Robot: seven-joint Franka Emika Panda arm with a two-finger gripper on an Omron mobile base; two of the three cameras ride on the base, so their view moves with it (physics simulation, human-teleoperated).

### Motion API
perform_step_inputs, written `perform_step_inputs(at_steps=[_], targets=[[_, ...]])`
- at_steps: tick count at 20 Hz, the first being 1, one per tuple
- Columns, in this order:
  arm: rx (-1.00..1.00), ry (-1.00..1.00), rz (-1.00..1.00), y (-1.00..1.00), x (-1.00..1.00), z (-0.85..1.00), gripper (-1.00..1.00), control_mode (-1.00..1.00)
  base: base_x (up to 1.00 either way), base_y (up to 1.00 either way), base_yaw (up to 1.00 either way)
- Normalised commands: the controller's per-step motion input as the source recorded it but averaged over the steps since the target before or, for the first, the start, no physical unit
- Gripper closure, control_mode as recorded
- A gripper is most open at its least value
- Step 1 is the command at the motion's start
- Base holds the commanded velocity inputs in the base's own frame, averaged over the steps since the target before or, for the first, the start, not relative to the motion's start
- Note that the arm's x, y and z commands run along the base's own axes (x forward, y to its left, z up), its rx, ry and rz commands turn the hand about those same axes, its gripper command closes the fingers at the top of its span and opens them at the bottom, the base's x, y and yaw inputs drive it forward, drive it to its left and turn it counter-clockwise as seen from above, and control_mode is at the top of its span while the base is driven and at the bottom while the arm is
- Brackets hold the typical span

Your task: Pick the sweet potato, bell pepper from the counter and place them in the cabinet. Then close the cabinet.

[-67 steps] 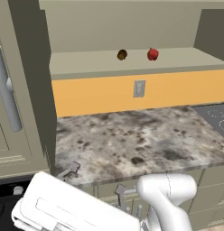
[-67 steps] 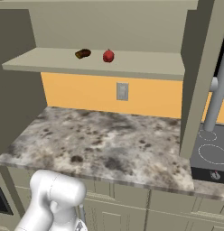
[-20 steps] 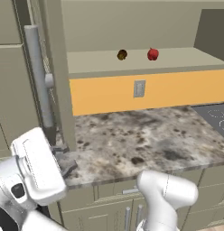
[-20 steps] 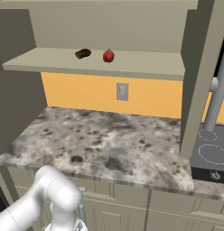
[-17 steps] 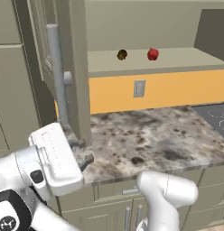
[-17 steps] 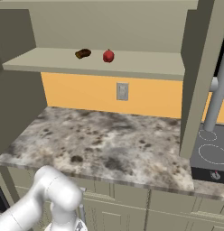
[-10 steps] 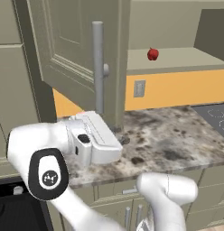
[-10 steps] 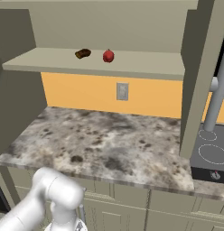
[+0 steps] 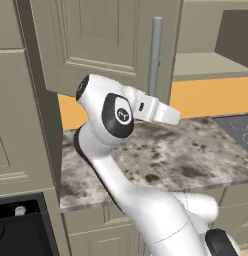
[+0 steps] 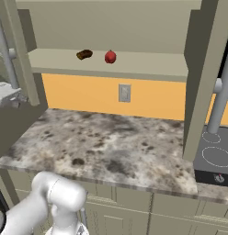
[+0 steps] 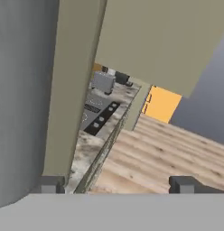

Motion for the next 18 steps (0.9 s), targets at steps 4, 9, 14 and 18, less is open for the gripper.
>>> perform_step_inputs(at_steps=[4, 9, 14, 18], targets=[[0.24, 0.25, 0.00, -0.88, 1.00, 0.10, -1.00, -1.00, 0.00, 0.00, 0.00], [0.19, 0.14, 0.00, -0.77, 1.00, -0.02, -1.00, -1.00, 0.00, 0.00, 0.00], [0.10, 0.01, 0.04, -0.56, 1.00, -0.45, -1.00, -1.00, 0.00, 0.00, 0.00], [0.06, 0.00, 0.04, -0.45, 1.00, -0.49, -1.00, -1.00, 0.00, 0.00, 0.00]])
